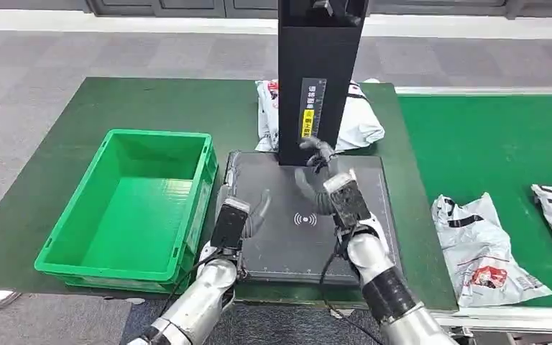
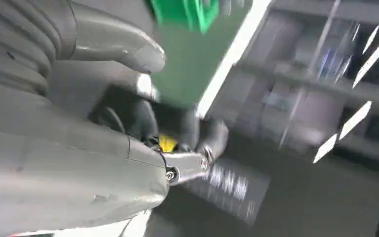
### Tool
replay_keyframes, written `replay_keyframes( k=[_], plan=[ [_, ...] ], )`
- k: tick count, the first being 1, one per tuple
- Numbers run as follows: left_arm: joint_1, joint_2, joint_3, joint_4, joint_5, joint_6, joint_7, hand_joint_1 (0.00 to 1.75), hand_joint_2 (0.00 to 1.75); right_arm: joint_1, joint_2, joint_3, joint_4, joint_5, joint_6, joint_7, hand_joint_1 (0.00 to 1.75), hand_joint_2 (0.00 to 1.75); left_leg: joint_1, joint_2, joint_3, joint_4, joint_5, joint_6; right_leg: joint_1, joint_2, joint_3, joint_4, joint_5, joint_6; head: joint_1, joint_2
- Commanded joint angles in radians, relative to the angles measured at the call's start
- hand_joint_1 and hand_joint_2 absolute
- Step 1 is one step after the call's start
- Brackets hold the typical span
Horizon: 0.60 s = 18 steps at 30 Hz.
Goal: Moved the parcel from conveyor to table for the left to box.
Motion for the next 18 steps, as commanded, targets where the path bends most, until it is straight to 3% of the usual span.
replay_keyframes(
  k=[1,8,14,18],
  plan=[
    [-0.039,0.015,-0.020,0.092,0.018,0.017,0.004,0.00,1.75,-0.038,-0.071,-0.138,0.313,0.027,-0.255,-0.005,0.00,0.00,0.001,-0.005,0.005,-0.005,0.002,0.001,0.001,-0.006,0.007,-0.007,0.001,0.000,0.000,0.000],
    [0.020,0.045,0.007,0.036,0.019,0.026,0.004,0.00,1.75,0.083,-0.191,-0.286,0.354,0.131,-0.396,0.075,0.00,0.00,0.000,-0.005,0.003,-0.003,0.000,0.000,0.000,-0.005,0.005,-0.004,0.000,0.000,0.000,0.000],
    [0.049,0.053,0.009,0.010,0.011,0.027,0.004,0.00,1.75,0.094,-0.259,-0.393,0.422,0.173,-0.401,0.105,0.00,0.00,-0.001,-0.005,0.001,-0.002,-0.001,0.001,0.000,-0.005,0.003,-0.004,-0.001,0.001,0.000,0.000],
    [0.069,0.060,0.009,-0.009,0.012,0.029,0.004,0.00,1.75,0.119,-0.304,-0.567,0.462,0.300,-0.412,0.177,0.00,0.00,-0.001,-0.004,0.001,-0.003,-0.001,0.001,0.000,-0.004,0.004,-0.005,0.000,0.001,0.000,0.000]
  ],
)
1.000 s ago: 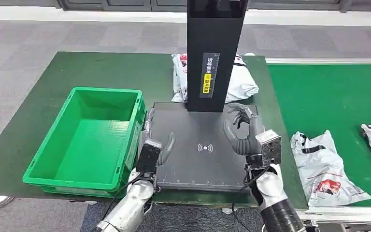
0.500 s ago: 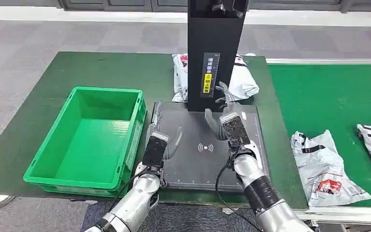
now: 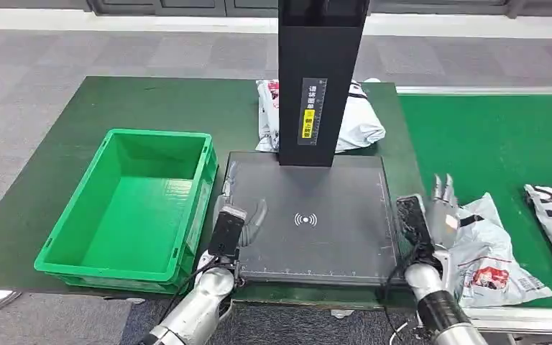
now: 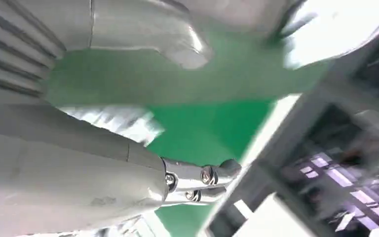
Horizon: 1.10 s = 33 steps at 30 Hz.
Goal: Moved the parcel from conveyor to table for the left to box.
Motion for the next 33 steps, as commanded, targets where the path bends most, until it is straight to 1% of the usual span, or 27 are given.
replay_keyframes(
  k=[1,3,6,8,9,11,13,14,15,16,17,24,26,30,33],
  plan=[
    [0.024,0.042,0.007,-0.017,-0.004,0.002,0.004,0.00,1.75,0.016,-0.104,-0.326,0.196,0.154,-0.002,0.082,0.00,1.75,0.000,-0.002,0.003,-0.002,0.000,0.000,0.000,-0.003,0.004,-0.002,0.000,0.000,0.000,0.000],
    [0.028,0.045,0.007,-0.024,-0.002,-0.003,0.004,0.00,1.75,0.006,-0.132,-0.367,0.267,0.178,0.009,0.135,0.00,1.75,-0.001,-0.004,0.005,-0.005,0.001,0.000,0.000,-0.006,0.006,-0.005,0.000,0.000,0.000,0.000],
    [0.026,0.043,0.010,-0.023,-0.003,-0.008,0.004,0.00,1.75,0.008,-0.165,-0.417,0.326,0.239,-0.002,0.196,0.00,1.75,-0.001,-0.004,0.001,-0.001,0.000,0.000,0.000,-0.005,0.003,-0.002,-0.001,0.000,0.000,0.000],
    [0.024,0.042,0.012,-0.022,-0.003,-0.012,0.004,0.00,1.75,0.005,-0.174,-0.421,0.350,0.247,0.017,0.215,0.00,1.75,-0.001,-0.004,0.003,-0.003,0.000,0.001,0.000,-0.006,0.005,-0.004,0.000,0.000,0.000,0.000],
    [0.019,0.041,0.011,-0.016,-0.005,-0.019,0.004,0.00,1.75,0.001,-0.185,-0.408,0.378,0.273,0.058,0.250,0.00,1.75,-0.001,-0.003,0.002,-0.002,0.000,0.000,-0.001,-0.004,0.003,-0.002,-0.001,0.000,0.000,0.000],
    [0.018,0.040,0.011,-0.015,-0.005,-0.020,0.004,0.00,1.75,0.003,-0.184,-0.407,0.380,0.277,0.068,0.253,0.00,1.75,-0.001,-0.003,0.003,-0.003,0.000,0.000,0.000,-0.004,0.005,-0.004,0.000,0.000,0.000,0.000],
    [0.013,0.041,0.008,-0.012,-0.008,-0.029,0.004,0.00,1.75,0.004,-0.178,-0.405,0.377,0.286,0.210,0.261,0.00,1.75,-0.001,-0.002,0.003,-0.003,0.000,0.000,-0.001,-0.003,0.004,-0.003,0.000,-0.001,0.000,0.000],
    [0.011,0.043,0.007,-0.012,-0.008,-0.035,0.004,0.00,1.75,0.009,-0.174,-0.391,0.374,0.299,0.312,0.265,0.00,1.75,0.000,-0.002,0.003,-0.003,0.000,0.001,0.000,-0.003,0.005,-0.004,0.000,-0.001,0.000,0.000],
    [0.009,0.044,0.006,-0.011,-0.008,-0.037,0.004,0.00,1.75,0.013,-0.173,-0.371,0.369,0.325,0.344,0.274,0.09,1.75,-0.001,-0.001,0.002,-0.001,0.000,0.001,-0.001,-0.002,0.002,-0.002,0.000,0.000,0.000,0.000],
    [0.006,0.046,0.005,-0.011,-0.007,-0.038,0.004,0.00,1.75,0.015,-0.161,-0.349,0.359,0.353,0.406,0.275,1.75,1.75,0.000,-0.001,0.003,-0.003,0.000,0.000,0.000,-0.003,0.004,-0.004,0.000,-0.001,0.000,0.000],
    [0.005,0.048,0.004,-0.011,-0.007,-0.038,0.004,0.00,1.75,0.013,-0.153,-0.343,0.352,0.362,0.441,0.268,1.75,1.75,0.000,-0.001,0.003,-0.003,0.000,0.000,0.000,-0.002,0.003,-0.003,0.000,0.000,0.000,0.000],
    [0.006,0.049,0.004,-0.012,-0.008,-0.037,0.004,0.00,1.75,0.007,-0.143,-0.335,0.349,0.367,0.454,0.263,1.75,1.75,0.001,0.000,0.005,-0.001,-0.001,0.001,0.001,-0.001,0.005,-0.003,0.000,0.000,0.000,0.000],
    [0.008,0.052,0.002,-0.017,-0.010,-0.034,0.004,0.00,1.75,0.003,-0.126,-0.311,0.334,0.388,0.521,0.223,1.75,1.75,0.001,0.002,0.006,-0.003,0.000,0.002,0.002,-0.001,0.006,-0.005,0.002,-0.001,0.000,0.000],
    [0.003,0.055,0.000,-0.016,-0.014,-0.031,0.004,0.00,1.75,-0.006,-0.057,-0.289,0.301,0.372,0.619,0.120,1.75,1.75,0.002,0.004,0.006,-0.002,-0.001,0.002,0.002,0.002,0.007,-0.004,0.002,0.000,0.000,0.000],
    [-0.006,0.053,-0.002,-0.009,-0.015,-0.027,0.004,0.00,1.75,-0.012,-0.024,-0.281,0.279,0.354,0.647,0.072,1.75,1.75,0.002,0.006,0.007,-0.002,-0.001,0.001,0.003,0.004,0.007,-0.004,0.002,-0.001,0.000,0.000]
  ],
)
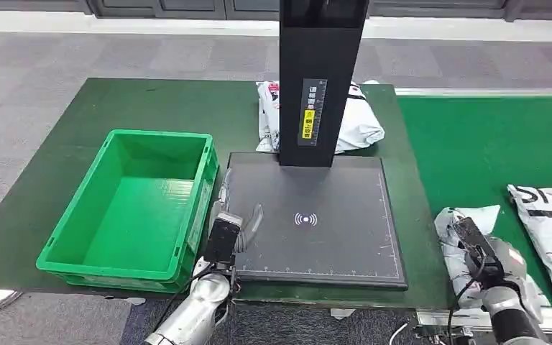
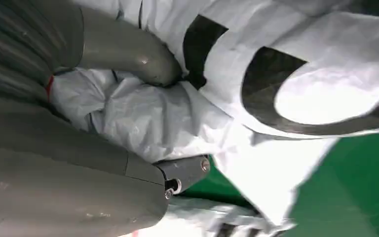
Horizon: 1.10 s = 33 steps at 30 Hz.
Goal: Moved the parcel from conveyor to table for the left to box.
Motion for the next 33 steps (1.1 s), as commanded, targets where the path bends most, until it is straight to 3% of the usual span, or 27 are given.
replay_keyframes(
  k=[1,3,6,9,13,16,21,23,26,33],
  plan=[
    [-0.041,0.034,-0.002,0.032,-0.007,0.003,0.004,0.00,1.75,0.003,0.135,0.056,0.018,-0.029,0.113,-0.103,1.75,1.75,0.002,0.007,0.003,-0.001,-0.001,-0.001,0.002,0.006,0.001,-0.002,0.002,-0.002,0.000,0.000],
    [-0.041,0.034,-0.002,0.032,-0.007,0.003,0.004,0.00,1.75,0.003,0.135,0.056,0.018,-0.029,0.113,-0.103,1.75,1.75,0.002,0.011,0.003,-0.002,-0.002,-0.003,0.004,0.010,0.002,-0.002,0.002,-0.002,0.000,0.000],
    [-0.047,0.030,-0.004,0.038,-0.006,0.019,0.004,0.00,1.75,-0.015,0.193,0.021,-0.074,-0.109,0.044,-0.223,1.75,1.75,0.003,0.018,0.000,-0.003,-0.005,-0.008,0.005,0.018,0.002,-0.002,0.003,-0.004,0.000,0.000],
    [-0.067,0.021,-0.003,0.058,-0.001,0.031,0.004,0.00,1.75,-0.014,0.272,0.007,-0.290,-0.245,0.002,-0.324,1.75,1.75,0.006,0.025,0.001,-0.003,-0.007,-0.009,0.006,0.024,0.001,-0.002,0.002,-0.007,0.000,0.000],
    [-0.072,0.020,-0.007,0.053,0.000,0.033,0.004,0.00,1.75,0.075,0.299,0.143,-0.661,-0.434,0.036,-0.319,1.75,1.75,0.005,0.030,0.000,-0.005,-0.006,-0.012,0.005,0.031,-0.006,0.002,0.003,-0.012,0.000,0.000],
    [-0.057,0.029,-0.017,0.031,0.002,0.038,0.004,0.00,1.75,0.107,0.263,0.271,-0.797,-0.509,0.023,-0.312,1.75,1.75,0.006,0.028,-0.001,-0.007,-0.004,-0.016,0.005,0.029,-0.008,0.004,0.003,-0.014,0.000,0.000],
    [-0.057,0.029,-0.017,0.031,0.002,0.038,0.004,0.00,1.75,0.107,0.263,0.271,-0.797,-0.509,0.023,-0.312,1.75,1.75,0.007,0.024,0.001,-0.009,-0.002,-0.018,0.006,0.025,-0.008,0.003,0.002,-0.014,0.000,0.000],
    [-0.053,0.032,-0.021,0.019,0.003,0.036,0.004,0.00,1.75,0.070,0.216,0.365,-0.788,-0.587,0.061,-0.339,1.75,1.75,0.006,0.021,0.008,-0.010,-0.001,-0.019,0.006,0.021,-0.008,0.004,0.001,-0.015,0.000,0.000],
    [-0.053,0.031,-0.021,0.010,0.003,0.029,0.004,0.00,1.75,-0.025,0.211,0.482,-0.741,-0.612,0.098,-0.305,1.75,1.75,0.006,0.018,0.003,-0.008,0.001,-0.019,0.005,0.017,-0.010,0.005,0.001,-0.016,0.000,0.000],
    [-0.054,0.030,-0.020,0.012,0.003,0.029,0.004,0.00,1.75,-0.045,0.229,0.492,-0.730,-0.610,0.087,-0.294,1.75,1.75,0.005,0.010,-0.001,-0.007,0.004,-0.018,0.005,0.011,-0.012,0.005,0.002,-0.016,0.000,0.000]
  ],
)
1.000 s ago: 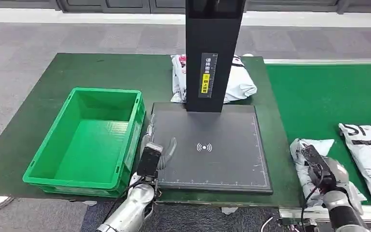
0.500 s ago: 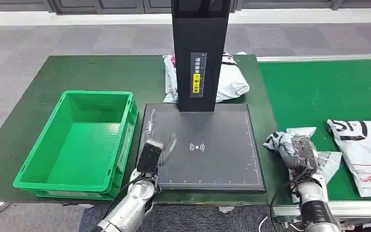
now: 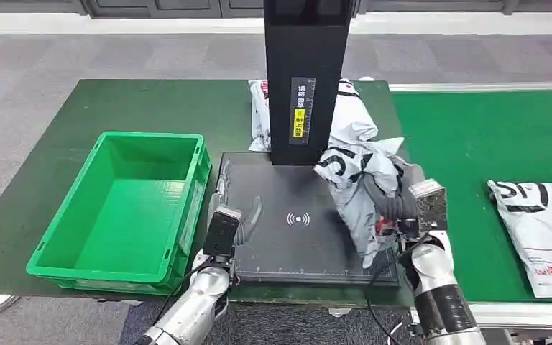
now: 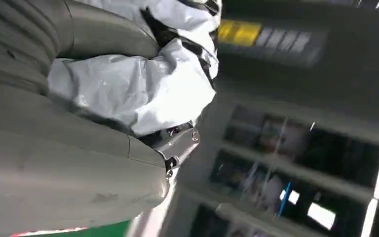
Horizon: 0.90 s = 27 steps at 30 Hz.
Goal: Moved the parcel from conveyor to table for the left to box.
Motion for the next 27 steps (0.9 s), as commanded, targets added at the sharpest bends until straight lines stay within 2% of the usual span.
replay_keyframes(
  k=[1,6,7,10,13,14,15,16,18,21,22,27],
  plan=[
    [-0.026,0.031,-0.021,0.019,0.002,-0.006,0.004,0.00,1.75,-0.092,-0.025,0.153,0.006,-0.006,-0.004,0.006,1.75,1.75,-0.001,0.000,-0.001,0.000,0.001,0.002,-0.001,-0.001,0.000,0.000,0.000,0.001,0.000,0.000],
    [-0.047,0.013,-0.043,0.040,0.003,-0.030,0.004,0.00,1.75,-0.241,0.039,0.260,0.159,-0.022,-0.017,0.026,1.75,1.75,-0.002,-0.002,-0.003,0.001,0.002,0.005,-0.002,-0.005,-0.001,0.000,0.001,0.001,0.000,0.000],
    [-0.056,0.006,-0.049,0.049,0.004,-0.040,0.004,0.00,1.75,-0.252,0.046,0.270,0.178,-0.028,-0.024,0.032,1.75,1.75,-0.002,0.001,-0.003,0.001,0.002,0.005,-0.002,-0.002,-0.001,0.000,0.002,0.001,0.000,0.000],
    [-0.090,-0.018,-0.055,0.087,0.008,-0.047,0.004,0.00,1.75,-0.280,0.067,0.306,0.259,-0.031,-0.031,0.065,1.75,1.75,-0.002,-0.001,-0.005,0.001,0.002,0.005,-0.002,-0.005,-0.002,0.000,0.002,0.002,0.000,0.000],
    [-0.115,-0.034,-0.057,0.116,0.013,-0.048,0.004,0.00,1.75,-0.311,0.085,0.382,0.427,0.024,-0.012,0.136,1.73,1.75,-0.002,-0.003,-0.002,-0.001,0.004,0.005,-0.001,-0.007,0.001,-0.003,0.002,0.002,0.000,0.000],
    [-0.116,-0.035,-0.058,0.116,0.014,-0.048,0.004,0.00,1.75,-0.321,0.095,0.395,0.483,0.041,-0.022,0.141,1.22,1.75,-0.002,-0.004,-0.003,0.000,0.003,0.005,-0.001,-0.008,0.000,-0.002,0.002,0.002,0.000,0.000],
    [-0.116,-0.035,-0.058,0.116,0.014,-0.048,0.004,0.00,1.75,-0.321,0.095,0.395,0.483,0.041,-0.022,0.141,1.22,1.75,-0.002,-0.004,-0.002,-0.001,0.003,0.005,-0.001,-0.007,0.001,-0.003,0.002,0.002,0.000,0.000],
    [-0.114,-0.035,-0.060,0.115,0.014,-0.047,0.004,0.00,1.75,-0.321,0.104,0.404,0.521,0.056,-0.043,0.131,0.00,1.75,-0.002,-0.004,-0.002,-0.001,0.003,0.005,-0.001,-0.007,0.001,-0.002,0.002,0.002,0.000,0.000],
    [-0.113,-0.041,-0.060,0.121,0.018,-0.046,0.004,0.00,1.75,-0.317,0.121,0.415,0.579,0.100,-0.111,0.163,0.00,1.75,-0.003,-0.004,-0.002,-0.001,0.003,0.005,-0.001,-0.008,0.001,-0.002,0.001,0.002,0.000,0.000],
    [-0.106,-0.047,-0.064,0.121,0.025,-0.037,0.004,0.00,1.75,-0.313,0.134,0.423,0.658,0.144,-0.145,0.177,0.00,1.75,-0.003,-0.006,-0.002,-0.002,0.003,0.005,-0.001,-0.009,0.001,-0.002,0.001,0.002,0.000,0.000],
    [-0.104,-0.047,-0.063,0.118,0.029,-0.029,0.004,0.00,1.75,-0.311,0.137,0.426,0.681,0.158,-0.144,0.180,0.00,0.00,-0.002,-0.005,0.000,-0.003,0.003,0.005,-0.001,-0.008,0.004,-0.005,0.002,0.002,0.000,0.000],
    [-0.074,-0.021,-0.045,0.064,0.050,-0.009,0.004,0.00,1.75,-0.287,0.132,0.439,0.723,0.203,-0.098,0.175,0.00,0.00,-0.002,-0.006,-0.001,-0.003,0.004,0.006,-0.001,-0.009,0.003,-0.005,0.002,0.002,0.000,0.000]
  ],
)
